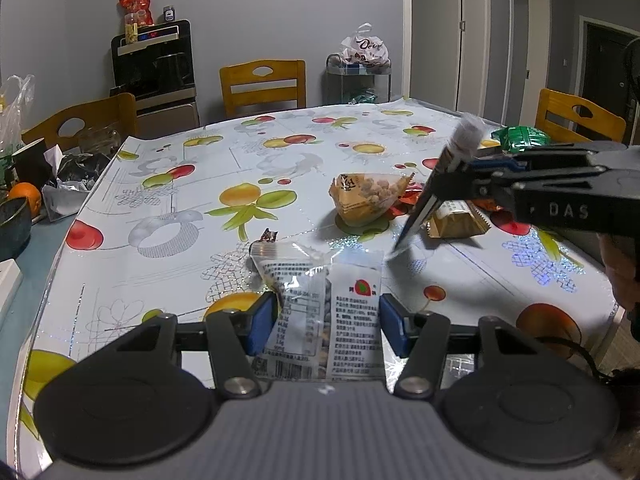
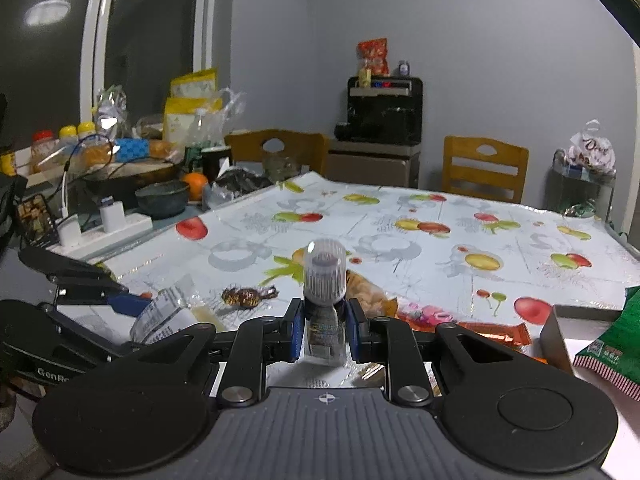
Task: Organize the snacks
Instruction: 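Lift the tube snack with the right tool toward the gray box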
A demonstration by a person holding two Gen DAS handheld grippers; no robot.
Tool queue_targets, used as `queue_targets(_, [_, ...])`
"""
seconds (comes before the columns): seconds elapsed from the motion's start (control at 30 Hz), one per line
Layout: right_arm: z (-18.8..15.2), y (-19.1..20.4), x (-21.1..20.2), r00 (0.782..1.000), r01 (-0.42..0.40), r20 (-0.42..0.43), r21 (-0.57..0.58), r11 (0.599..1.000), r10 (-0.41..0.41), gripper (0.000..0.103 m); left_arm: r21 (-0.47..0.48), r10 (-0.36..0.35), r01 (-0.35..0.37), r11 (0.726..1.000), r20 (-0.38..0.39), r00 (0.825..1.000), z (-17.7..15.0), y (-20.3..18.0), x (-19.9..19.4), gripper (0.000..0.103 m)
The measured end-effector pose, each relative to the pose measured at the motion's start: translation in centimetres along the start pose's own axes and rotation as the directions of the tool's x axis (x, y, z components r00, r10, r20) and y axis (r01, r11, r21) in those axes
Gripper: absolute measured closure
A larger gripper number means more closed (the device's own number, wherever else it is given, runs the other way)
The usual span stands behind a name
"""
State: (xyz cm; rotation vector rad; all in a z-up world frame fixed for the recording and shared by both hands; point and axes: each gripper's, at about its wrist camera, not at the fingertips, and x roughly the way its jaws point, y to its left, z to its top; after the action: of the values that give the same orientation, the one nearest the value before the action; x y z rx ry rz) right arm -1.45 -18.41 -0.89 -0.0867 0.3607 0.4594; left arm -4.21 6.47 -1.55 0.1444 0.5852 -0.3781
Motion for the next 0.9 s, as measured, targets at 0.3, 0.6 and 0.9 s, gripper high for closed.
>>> queue_targets(0.3, [0.2,-0.3,-0.4,1.000,0.001,0.015,0.006,1.000,-0.001,0.080,0.001,-0.006,0.006,1.000,0.000,1.000,0.1,0.0,0.0,0.048])
queue_targets(0.6, [0.4,-0.6,-1.3,0.999,0.007,0.038,0.007,1.000,-0.007,0.080,0.003,-0.008,0.008,1.000,0.003,1.000,0.2,-0.2,0.1,0.048])
queue_targets(0.9, [1.0,-1.3,-3.1,0.997,0.025,0.070,0.011,1.000,-0.026,0.080,0.031,-0.026,0.025,0.999,0.037,0.999,1.8,-1.2,-0.6,0.049])
